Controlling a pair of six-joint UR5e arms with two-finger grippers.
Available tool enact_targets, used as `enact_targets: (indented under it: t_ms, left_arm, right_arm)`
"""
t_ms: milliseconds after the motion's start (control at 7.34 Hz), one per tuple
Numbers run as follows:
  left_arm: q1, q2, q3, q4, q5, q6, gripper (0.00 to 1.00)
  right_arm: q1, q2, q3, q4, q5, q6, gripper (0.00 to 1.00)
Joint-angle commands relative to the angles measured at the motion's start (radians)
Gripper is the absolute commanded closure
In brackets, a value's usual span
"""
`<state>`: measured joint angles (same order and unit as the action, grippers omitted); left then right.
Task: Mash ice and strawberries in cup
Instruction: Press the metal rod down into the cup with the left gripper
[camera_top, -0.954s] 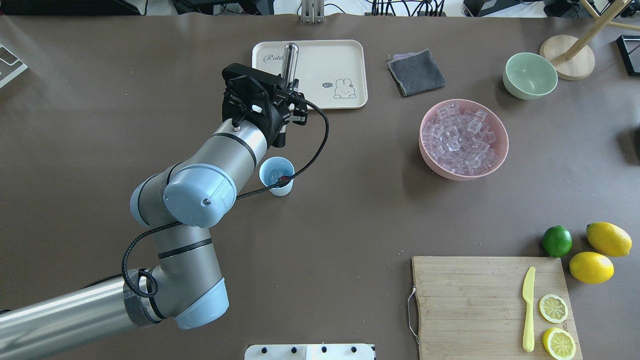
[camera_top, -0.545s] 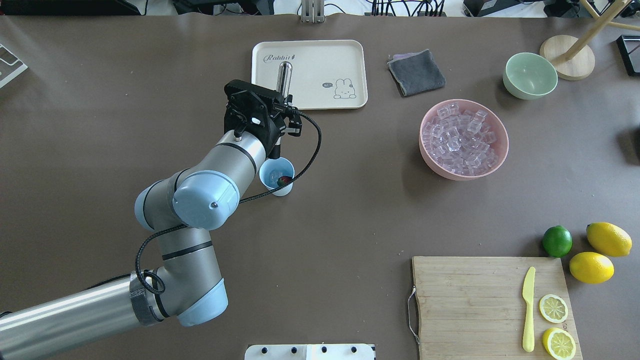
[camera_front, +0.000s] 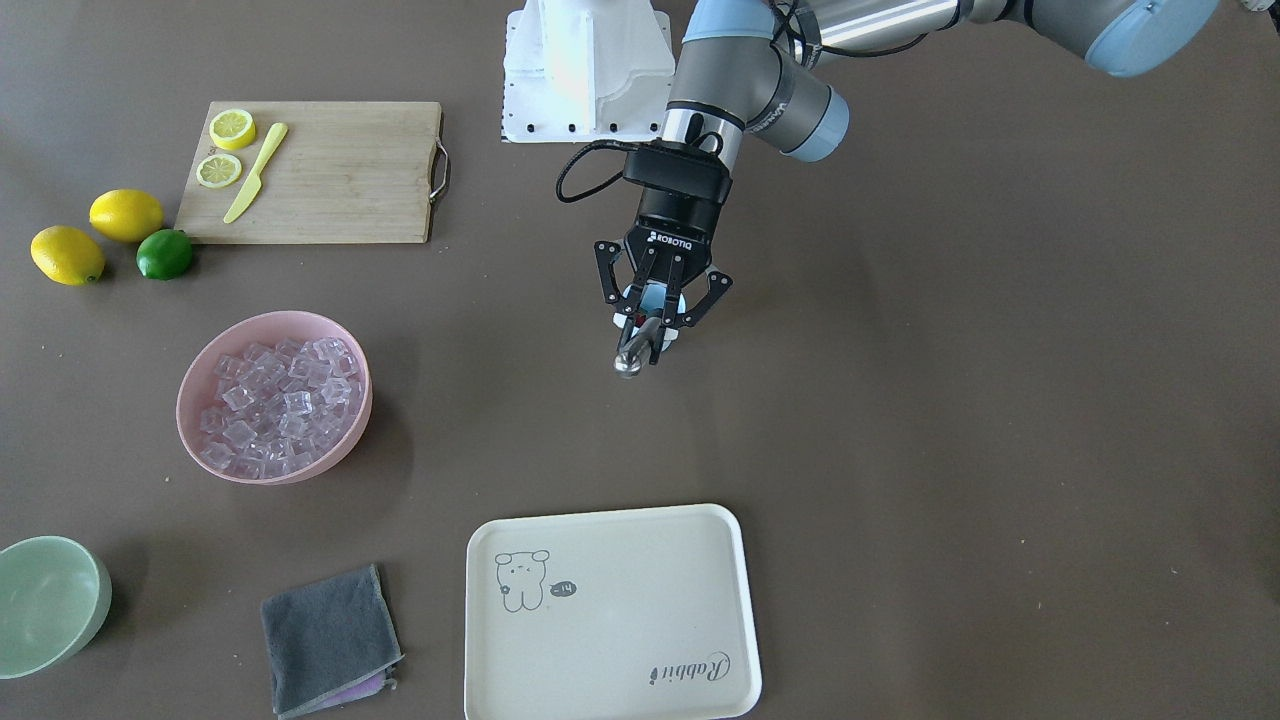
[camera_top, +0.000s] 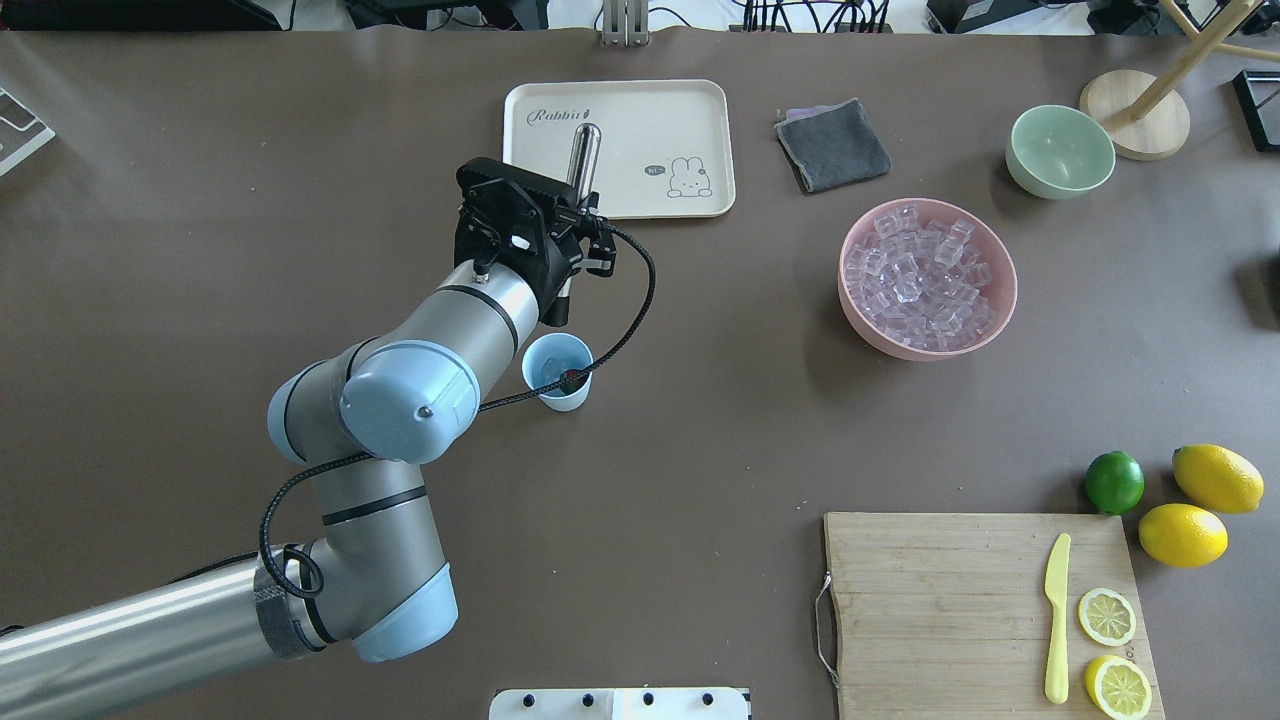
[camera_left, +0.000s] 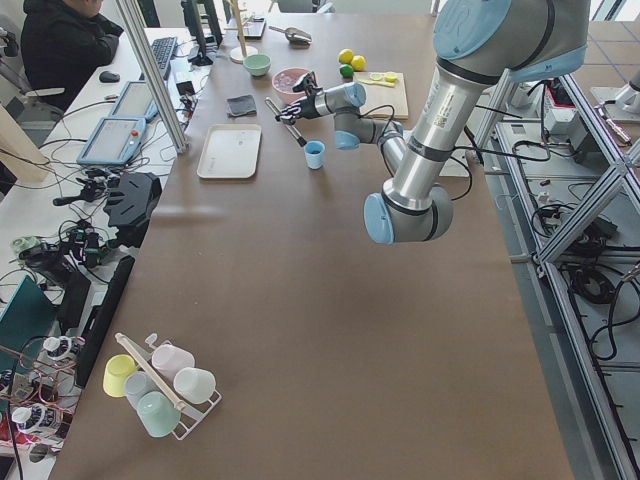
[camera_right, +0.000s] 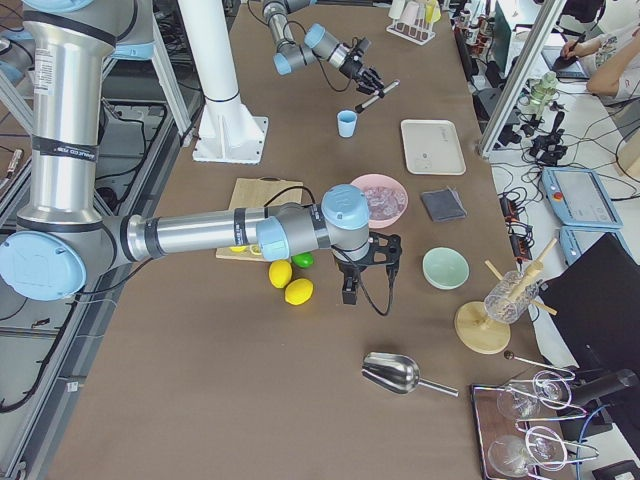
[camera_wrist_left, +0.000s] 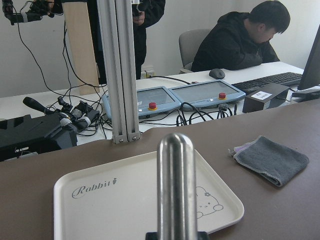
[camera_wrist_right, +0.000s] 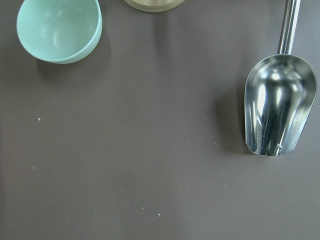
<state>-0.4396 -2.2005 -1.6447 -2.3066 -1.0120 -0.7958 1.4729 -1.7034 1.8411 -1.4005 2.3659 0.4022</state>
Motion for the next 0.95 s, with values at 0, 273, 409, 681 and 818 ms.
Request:
enact_targets:
  t_ms: [0,273,409,681,818]
  left_arm:
    - [-0.004,0.007,-0.014,0.009,-0.023,-0.003,1.00]
    - [0.048,0.036,-0.010,-0.003,-0.017,-0.010,1.00]
    - [0.059,0.050,-0.007,-0.005,-0.014,-0.029,1.00]
    - [0.074,0.062,0.008,-0.005,-0.013,-0.037,1.00]
    - [0.085,0.061,0.026,-0.007,0.018,-0.040,1.00]
  right_arm:
    - [-0.003,0.005,0.001,0.000,-0.002,0.001,0.01]
    - [-0.012,0.010,-0.002,0.000,-0.004,0.007,0.01]
    - [-0.019,0.013,-0.011,0.000,-0.014,0.006,0.01]
    - [-0.017,0.041,-0.043,0.000,-0.019,0.001,0.01]
    - [-0.017,0.041,-0.043,0.000,-0.020,0.001,0.01]
